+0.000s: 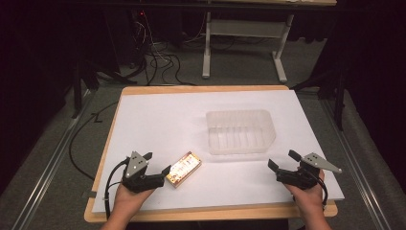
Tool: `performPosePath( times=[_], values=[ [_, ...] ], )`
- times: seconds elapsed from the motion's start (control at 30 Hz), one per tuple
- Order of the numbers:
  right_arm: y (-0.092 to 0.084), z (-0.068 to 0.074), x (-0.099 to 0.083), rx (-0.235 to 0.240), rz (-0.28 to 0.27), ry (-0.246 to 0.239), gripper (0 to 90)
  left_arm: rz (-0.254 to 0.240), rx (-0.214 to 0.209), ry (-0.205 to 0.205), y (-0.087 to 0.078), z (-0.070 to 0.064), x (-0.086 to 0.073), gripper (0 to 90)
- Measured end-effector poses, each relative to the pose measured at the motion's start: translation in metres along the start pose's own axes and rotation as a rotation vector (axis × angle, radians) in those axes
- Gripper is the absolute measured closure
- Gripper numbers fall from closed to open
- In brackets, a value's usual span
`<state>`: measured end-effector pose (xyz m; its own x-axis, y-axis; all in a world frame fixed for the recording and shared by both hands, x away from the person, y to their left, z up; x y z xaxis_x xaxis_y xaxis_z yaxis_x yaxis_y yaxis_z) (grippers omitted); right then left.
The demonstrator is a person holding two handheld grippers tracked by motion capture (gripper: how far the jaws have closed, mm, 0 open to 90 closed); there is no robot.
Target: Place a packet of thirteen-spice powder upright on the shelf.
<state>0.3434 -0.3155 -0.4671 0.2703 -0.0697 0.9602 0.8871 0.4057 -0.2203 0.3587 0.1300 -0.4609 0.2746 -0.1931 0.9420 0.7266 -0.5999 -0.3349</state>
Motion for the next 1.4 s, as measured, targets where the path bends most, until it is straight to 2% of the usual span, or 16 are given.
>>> performPosePath(
  times=[0.3,0.8,0.83,0.87,0.97,1.0,1.1,1.17,1.2,1.23,1.4],
  values=[
    [0.001,0.002,0.001,0.007,0.004,-0.005,2.8,0.116,-0.037,-0.020,0.011,-0.008,0.001,17.7],
    [0.002,0.005,0.000,0.019,0.008,-0.017,2.9,0.410,-0.082,0.104,0.042,-0.022,0.009,20.0],
    [0.002,0.005,0.000,0.021,0.011,-0.016,3.0,0.410,-0.082,0.104,0.042,-0.022,0.009,20.0],
    [0.002,0.005,0.000,0.018,0.014,-0.015,3.1,0.460,-0.086,0.105,0.048,-0.023,0.007,19.8],
    [0.002,0.005,0.000,0.018,0.015,-0.016,3.1,0.523,-0.091,0.117,0.054,-0.025,0.006,19.4],
    [0.002,0.005,0.000,0.019,0.014,-0.015,3.1,0.515,-0.082,0.079,0.057,-0.029,0.005,19.2],
    [0.002,0.005,0.000,0.019,0.015,-0.015,3.1,0.581,-0.108,0.084,0.061,-0.032,0.006,18.3],
    [0.003,0.005,0.000,0.020,0.015,-0.015,3.2,0.637,-0.125,0.122,0.062,-0.032,0.007,18.2],
    [0.003,0.005,0.000,0.020,0.015,-0.015,3.2,0.637,-0.125,0.122,0.062,-0.032,0.007,18.2],
    [0.003,0.006,0.000,0.022,0.015,-0.015,3.2,0.681,-0.136,0.141,0.065,-0.032,0.008,18.1],
    [0.002,0.006,0.000,0.022,0.016,-0.017,3.2,0.783,-0.150,0.184,0.071,-0.035,0.008,17.4]
  ],
)
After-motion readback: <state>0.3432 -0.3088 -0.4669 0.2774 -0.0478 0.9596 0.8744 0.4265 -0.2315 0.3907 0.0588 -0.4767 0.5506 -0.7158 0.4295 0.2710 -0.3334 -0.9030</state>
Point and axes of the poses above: each handheld gripper's, and its own axes: y roughly forward along the jaws, x roughly out of its top, z roughly to its left, the point moved 5 cm from there along y, roughly forward along the jaws, and after that the axes turned 8 degrees about -z, right-handed, at the moved point
